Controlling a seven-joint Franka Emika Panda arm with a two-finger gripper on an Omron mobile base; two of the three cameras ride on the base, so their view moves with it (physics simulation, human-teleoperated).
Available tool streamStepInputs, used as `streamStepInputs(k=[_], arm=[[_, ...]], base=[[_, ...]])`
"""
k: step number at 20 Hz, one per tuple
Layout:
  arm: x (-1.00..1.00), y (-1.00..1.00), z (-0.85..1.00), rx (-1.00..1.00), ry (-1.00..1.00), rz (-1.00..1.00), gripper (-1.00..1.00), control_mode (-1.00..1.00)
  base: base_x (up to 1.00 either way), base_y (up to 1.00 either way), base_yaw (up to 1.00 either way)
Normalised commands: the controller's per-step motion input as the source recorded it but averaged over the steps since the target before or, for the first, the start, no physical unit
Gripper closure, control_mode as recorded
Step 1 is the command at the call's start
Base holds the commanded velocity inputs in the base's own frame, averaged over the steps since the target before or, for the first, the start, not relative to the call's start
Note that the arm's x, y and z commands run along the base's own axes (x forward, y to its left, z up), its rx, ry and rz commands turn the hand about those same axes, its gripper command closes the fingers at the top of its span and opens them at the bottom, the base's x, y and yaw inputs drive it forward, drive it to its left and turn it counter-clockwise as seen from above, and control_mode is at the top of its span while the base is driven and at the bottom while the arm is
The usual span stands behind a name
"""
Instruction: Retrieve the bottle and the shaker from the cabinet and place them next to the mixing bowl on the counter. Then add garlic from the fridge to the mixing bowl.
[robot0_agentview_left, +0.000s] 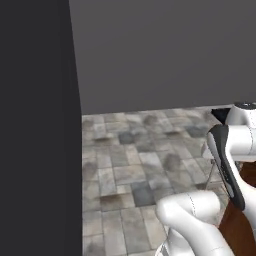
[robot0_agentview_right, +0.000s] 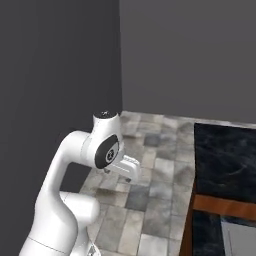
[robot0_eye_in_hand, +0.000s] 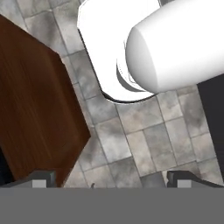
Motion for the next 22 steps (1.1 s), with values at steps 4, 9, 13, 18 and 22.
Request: streamStepInputs(k=[4, 9, 13, 18, 22], arm=[[0.0, 0.0, 0.0, 0.0, 0.0, 0.0, -1.0, 1.0], [0.0, 0.0, 0.0, 0.0, 0.0, 0.0, -1.0, 1.0], [0.0, 0.0, 0.0, 0.0, 0.0, 0.0, -1.0, 1.0], [0.0, 0.0, 0.0, 0.0, 0.0, 0.0, -1.0, 1.0], [0.0, 0.0, 0.0, 0.0, 0.0, 0.0, -1.0, 1.0]], base=[[1.0, 0.02, 0.0], [1.0, 0.13, -0.04], [1.0, 0.27, -0.23], [1.0, 0.2, -0.3], [1.0, 0.41, -0.37]])
